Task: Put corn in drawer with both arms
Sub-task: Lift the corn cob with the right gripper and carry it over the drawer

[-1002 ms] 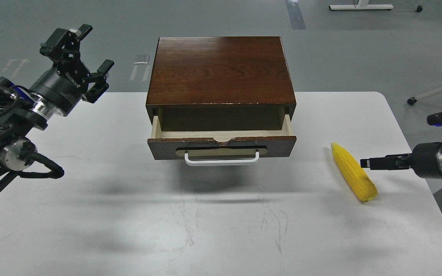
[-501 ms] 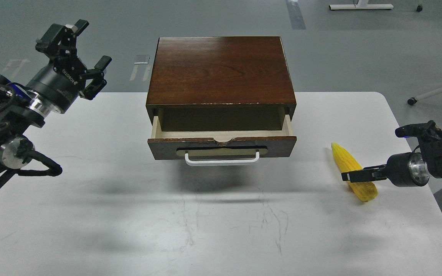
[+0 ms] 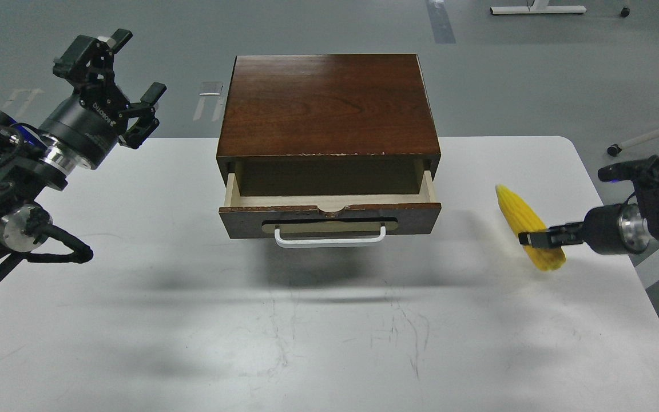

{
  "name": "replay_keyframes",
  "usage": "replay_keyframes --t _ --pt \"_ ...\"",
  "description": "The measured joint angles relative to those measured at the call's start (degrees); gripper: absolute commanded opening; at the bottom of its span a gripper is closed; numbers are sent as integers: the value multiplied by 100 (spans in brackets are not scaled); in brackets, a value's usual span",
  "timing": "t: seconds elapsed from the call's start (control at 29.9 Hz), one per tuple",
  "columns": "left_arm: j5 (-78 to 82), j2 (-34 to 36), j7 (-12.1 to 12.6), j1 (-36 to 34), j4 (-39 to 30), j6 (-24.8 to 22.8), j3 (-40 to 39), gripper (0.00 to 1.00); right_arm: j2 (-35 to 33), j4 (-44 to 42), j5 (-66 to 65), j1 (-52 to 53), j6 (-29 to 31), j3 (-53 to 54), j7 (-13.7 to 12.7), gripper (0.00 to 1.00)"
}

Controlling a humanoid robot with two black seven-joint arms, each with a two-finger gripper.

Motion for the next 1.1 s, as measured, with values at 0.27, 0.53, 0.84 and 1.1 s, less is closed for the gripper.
replay_keyframes --t 0.27,0.53,0.84,1.1 --pt "0 -11 0 0 5 0 -62 99 -343 563 0 1992 36 -161 0 1" --pt "-1 -2 1 -2 5 2 -79 99 1010 596 1 4107 22 -1506 0 2" --pt "0 12 1 -3 3 2 -88 99 2162 1283 -414 4636 -335 -1874 2 1" --pt "0 15 1 -3 2 2 -123 99 2260 1843 -1692 4607 -1395 -2175 1 0"
